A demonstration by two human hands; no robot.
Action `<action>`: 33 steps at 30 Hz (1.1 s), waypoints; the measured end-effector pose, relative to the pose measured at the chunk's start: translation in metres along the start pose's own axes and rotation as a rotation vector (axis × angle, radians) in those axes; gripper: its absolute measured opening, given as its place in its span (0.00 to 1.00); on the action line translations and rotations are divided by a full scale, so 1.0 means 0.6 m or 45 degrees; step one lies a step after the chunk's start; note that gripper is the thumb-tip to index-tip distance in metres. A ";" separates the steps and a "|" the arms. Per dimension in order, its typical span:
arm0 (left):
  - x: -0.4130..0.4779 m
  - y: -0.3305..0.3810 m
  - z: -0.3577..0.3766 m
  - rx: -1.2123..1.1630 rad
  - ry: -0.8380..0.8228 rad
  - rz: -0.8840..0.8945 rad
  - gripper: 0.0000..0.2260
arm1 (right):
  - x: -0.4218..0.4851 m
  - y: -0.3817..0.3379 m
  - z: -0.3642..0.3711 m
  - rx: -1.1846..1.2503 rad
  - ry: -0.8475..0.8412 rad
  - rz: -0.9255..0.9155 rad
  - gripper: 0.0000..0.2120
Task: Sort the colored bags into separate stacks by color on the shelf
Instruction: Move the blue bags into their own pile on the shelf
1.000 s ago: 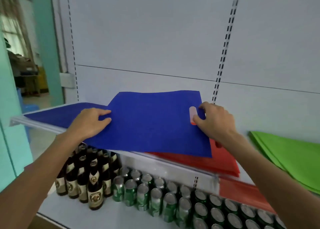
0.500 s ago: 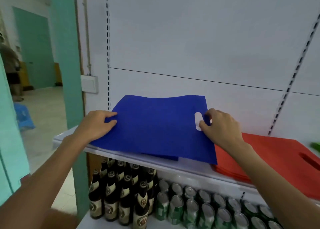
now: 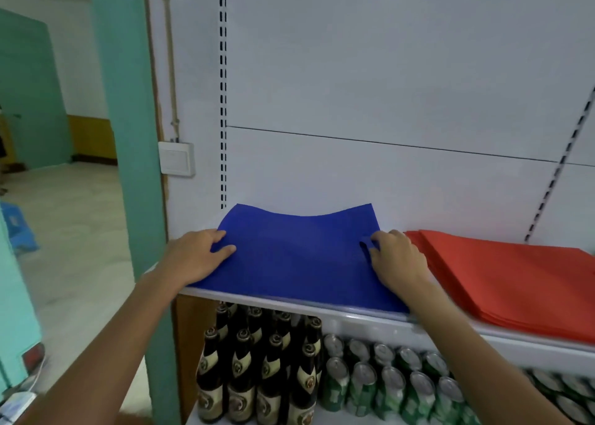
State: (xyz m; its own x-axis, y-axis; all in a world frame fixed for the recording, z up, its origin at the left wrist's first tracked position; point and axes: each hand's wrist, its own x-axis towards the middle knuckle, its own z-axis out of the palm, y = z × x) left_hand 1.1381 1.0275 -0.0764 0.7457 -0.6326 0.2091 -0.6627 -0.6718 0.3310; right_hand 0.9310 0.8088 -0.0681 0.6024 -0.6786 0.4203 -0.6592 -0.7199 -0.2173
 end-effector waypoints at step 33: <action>-0.118 0.626 0.139 -0.532 0.221 0.760 0.21 | -0.142 0.528 -0.258 0.092 0.308 0.273 0.14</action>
State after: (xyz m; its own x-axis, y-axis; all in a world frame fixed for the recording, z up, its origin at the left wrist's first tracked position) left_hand 0.8306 0.7878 -0.0435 0.2905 -0.7506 0.5935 -0.9026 -0.0090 0.4304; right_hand 0.6013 0.6612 -0.0365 0.3231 -0.7677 0.5535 -0.7207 -0.5786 -0.3818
